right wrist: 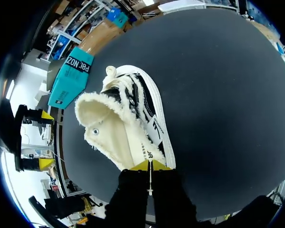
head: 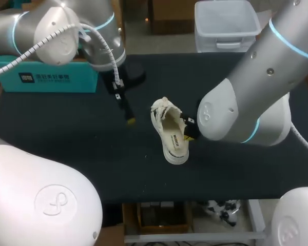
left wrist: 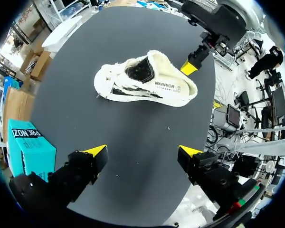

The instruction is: Open the shoe tongue, take the insole out of the shoe, put the insole back into the shoe, and pack the shoe into the shoebox

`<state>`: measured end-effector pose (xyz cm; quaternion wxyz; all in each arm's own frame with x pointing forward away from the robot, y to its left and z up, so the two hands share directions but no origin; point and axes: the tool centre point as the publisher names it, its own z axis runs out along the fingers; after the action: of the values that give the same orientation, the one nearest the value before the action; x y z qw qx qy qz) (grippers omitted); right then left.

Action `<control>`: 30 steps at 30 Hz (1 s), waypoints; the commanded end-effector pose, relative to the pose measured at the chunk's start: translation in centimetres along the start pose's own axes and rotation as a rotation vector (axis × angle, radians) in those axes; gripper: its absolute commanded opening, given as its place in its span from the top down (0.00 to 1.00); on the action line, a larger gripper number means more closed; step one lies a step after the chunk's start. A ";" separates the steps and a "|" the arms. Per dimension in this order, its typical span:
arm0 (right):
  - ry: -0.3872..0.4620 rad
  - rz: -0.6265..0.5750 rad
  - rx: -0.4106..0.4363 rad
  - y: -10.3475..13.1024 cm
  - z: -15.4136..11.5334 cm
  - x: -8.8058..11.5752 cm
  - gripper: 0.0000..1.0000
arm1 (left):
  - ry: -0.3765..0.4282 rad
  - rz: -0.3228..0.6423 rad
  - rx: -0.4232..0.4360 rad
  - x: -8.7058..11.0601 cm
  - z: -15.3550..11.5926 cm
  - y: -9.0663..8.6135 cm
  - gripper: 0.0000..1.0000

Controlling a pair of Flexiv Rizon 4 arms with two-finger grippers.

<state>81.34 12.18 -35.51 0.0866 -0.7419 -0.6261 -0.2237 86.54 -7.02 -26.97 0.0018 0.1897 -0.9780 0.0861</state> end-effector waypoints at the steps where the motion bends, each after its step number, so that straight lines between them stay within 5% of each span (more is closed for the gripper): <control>1: 0.080 -0.038 0.025 0.6 -3.4 -2.2 0.77 | -0.040 -0.065 -0.023 1.5 0.1 0.0 0.00; 3: 0.091 -0.077 0.049 1.0 -4.1 -3.0 0.53 | -0.047 -0.111 -0.041 2.1 0.2 0.2 0.00; 4: 0.106 -0.090 0.088 1.2 -4.6 -3.4 0.00 | -0.068 -0.151 -0.060 2.3 0.2 0.3 0.00; 5: 0.121 -0.102 0.144 1.6 -5.0 -3.8 0.00 | -0.138 -0.191 -0.085 2.3 0.4 0.3 0.00; 17: 0.121 -0.102 0.144 1.6 -5.0 -3.8 0.00 | -0.138 -0.191 -0.085 2.3 0.4 0.3 0.00; 19: 0.053 -0.145 0.186 2.5 -4.3 -3.8 0.00 | -0.138 -0.191 -0.085 2.3 0.4 0.3 0.00; 23: -0.026 -0.193 0.222 4.0 -4.6 -4.7 0.00 | -0.079 -0.387 -0.112 3.2 2.3 -1.0 0.00; 30: -0.153 -0.334 0.260 6.3 -5.2 -5.8 0.00 | -0.162 -0.629 -0.090 5.1 4.4 -2.6 0.00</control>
<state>84.92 3.56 -32.93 0.0947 -0.6276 -0.7589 -0.1461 82.67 -10.48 -29.74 -0.0187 0.4296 -0.9023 0.0319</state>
